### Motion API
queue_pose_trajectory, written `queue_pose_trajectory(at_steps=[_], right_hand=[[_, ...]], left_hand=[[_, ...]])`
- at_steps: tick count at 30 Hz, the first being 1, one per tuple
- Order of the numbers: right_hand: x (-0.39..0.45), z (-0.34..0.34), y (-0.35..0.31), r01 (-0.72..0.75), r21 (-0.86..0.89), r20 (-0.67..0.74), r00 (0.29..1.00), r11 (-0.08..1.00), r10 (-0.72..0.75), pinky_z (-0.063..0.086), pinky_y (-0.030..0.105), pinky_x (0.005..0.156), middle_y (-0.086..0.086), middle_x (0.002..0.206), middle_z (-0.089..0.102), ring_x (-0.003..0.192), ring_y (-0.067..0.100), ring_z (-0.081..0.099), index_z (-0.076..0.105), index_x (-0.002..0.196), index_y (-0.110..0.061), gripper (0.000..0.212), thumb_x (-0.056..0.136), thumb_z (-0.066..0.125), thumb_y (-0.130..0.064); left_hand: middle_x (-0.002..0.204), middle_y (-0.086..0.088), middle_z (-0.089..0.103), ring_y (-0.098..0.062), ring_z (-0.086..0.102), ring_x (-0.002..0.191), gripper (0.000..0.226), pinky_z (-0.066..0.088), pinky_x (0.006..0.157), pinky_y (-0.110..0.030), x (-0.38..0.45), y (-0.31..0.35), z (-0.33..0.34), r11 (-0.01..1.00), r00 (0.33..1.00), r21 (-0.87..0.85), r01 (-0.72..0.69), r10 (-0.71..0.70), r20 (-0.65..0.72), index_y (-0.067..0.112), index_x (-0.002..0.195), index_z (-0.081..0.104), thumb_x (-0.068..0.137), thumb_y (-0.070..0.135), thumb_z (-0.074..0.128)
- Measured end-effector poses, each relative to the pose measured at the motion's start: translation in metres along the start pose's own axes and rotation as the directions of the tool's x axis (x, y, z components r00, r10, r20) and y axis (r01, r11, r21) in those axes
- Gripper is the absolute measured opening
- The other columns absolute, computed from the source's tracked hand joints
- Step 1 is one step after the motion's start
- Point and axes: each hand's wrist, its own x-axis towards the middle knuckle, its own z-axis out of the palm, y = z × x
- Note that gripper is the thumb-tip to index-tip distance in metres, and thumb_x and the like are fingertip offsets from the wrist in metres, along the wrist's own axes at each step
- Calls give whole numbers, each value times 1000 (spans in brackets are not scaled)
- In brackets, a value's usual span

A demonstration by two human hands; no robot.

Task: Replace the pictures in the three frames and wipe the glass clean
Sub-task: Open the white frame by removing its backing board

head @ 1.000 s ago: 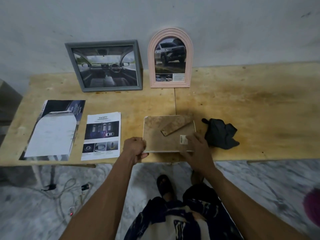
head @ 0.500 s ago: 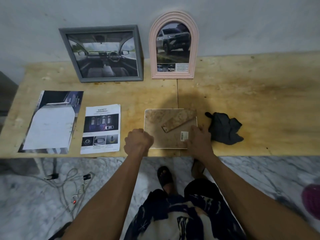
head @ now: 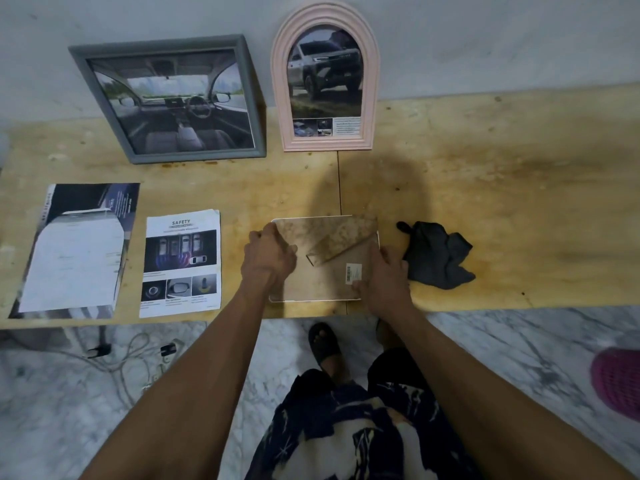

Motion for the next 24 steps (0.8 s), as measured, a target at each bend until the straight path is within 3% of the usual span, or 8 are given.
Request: queue_pose_trajectory(at_steps=[6,11,15,18,21,22,24], right_hand=[[4,0,4,43,-54,16,999,998,-42,34,42,98,8,140,32,116,37,37,11,154,-15,93,85,72,-28],[6,0,2,5,-58,48,999,998,-2,39,42,94,7,143,27,117,36,36,9,153,-14,93,86,71,-26],[8,0,2,-15,-66,65,998,998,19,42,43,90,7,143,27,116,37,37,11,152,-15,91,85,72,-21],[8,0,1,-21,-73,80,996,997,27,42,44,91,6,143,25,115,38,37,11,153,-15,90,86,71,-21],[9,1,2,-2,-99,78,997,995,10,37,42,96,7,142,28,115,37,40,13,152,-13,90,85,72,-24],[9,1,2,7,-111,73,997,994,2,35,42,97,7,141,29,115,35,41,14,152,-12,90,84,72,-25],[11,3,2,18,-131,70,998,991,-9,34,42,96,7,139,31,117,33,42,14,152,-11,92,83,73,-26]], left_hand=[[130,-19,48,-39,57,112,55,50,97,-47,8,10,0,987,993,-137,85,-95,-67,12,136,43,89,31,64],[133,-14,43,-37,52,117,51,47,105,-47,19,19,-11,944,978,-268,190,-205,-32,13,127,47,84,25,70],[120,-7,53,-31,57,113,60,55,94,-47,24,17,-13,887,970,-407,218,-242,-6,13,120,49,67,25,75],[106,-2,58,-24,57,101,41,52,95,-37,25,10,-14,896,972,-390,212,-235,-11,11,116,55,82,19,76],[95,-3,68,-26,65,96,16,55,94,-39,28,0,-10,871,972,-438,224,-231,37,17,86,63,82,21,79],[98,-6,71,-28,68,96,15,57,93,-41,27,-2,-11,855,971,-465,232,-234,56,17,83,66,80,23,80],[103,-11,73,-30,70,95,28,58,87,-40,28,-7,-12,811,959,-515,278,-263,104,8,96,72,78,26,83]])
